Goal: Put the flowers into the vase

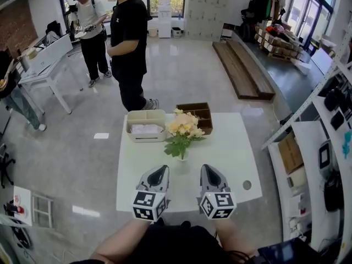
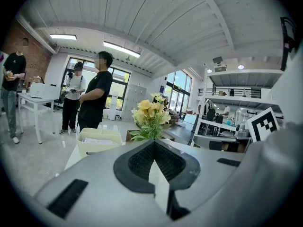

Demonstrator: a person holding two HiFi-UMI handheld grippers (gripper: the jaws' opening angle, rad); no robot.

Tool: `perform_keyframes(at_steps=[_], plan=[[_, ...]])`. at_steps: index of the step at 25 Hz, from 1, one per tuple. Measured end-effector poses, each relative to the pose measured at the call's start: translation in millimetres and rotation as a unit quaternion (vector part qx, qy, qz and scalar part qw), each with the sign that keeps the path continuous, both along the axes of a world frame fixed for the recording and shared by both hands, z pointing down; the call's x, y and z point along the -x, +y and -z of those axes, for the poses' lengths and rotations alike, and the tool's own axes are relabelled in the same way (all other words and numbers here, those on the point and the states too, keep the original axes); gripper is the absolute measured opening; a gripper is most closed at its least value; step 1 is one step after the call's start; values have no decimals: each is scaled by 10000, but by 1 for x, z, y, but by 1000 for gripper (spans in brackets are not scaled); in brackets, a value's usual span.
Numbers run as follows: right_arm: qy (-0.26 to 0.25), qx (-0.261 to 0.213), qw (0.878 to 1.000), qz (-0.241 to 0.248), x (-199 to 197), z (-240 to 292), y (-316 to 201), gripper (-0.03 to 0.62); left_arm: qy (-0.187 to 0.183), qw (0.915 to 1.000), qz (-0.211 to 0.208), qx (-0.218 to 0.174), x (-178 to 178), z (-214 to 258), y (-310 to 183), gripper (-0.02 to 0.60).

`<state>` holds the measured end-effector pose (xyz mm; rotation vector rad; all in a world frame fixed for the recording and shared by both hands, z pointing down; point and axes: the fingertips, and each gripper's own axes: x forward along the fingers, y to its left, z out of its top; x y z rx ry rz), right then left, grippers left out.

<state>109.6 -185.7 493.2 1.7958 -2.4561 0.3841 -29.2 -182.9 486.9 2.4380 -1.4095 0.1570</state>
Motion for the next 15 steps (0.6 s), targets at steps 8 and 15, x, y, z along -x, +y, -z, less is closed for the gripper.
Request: perform_keyframes(at_steps=[8, 15], plan=[[7, 34, 10000, 53, 3, -1, -2, 3, 19, 10000, 25, 29, 3, -1, -2, 2], [6, 67, 10000, 63, 4, -5, -2, 3, 36, 10000, 49, 41, 5, -3, -3, 3]])
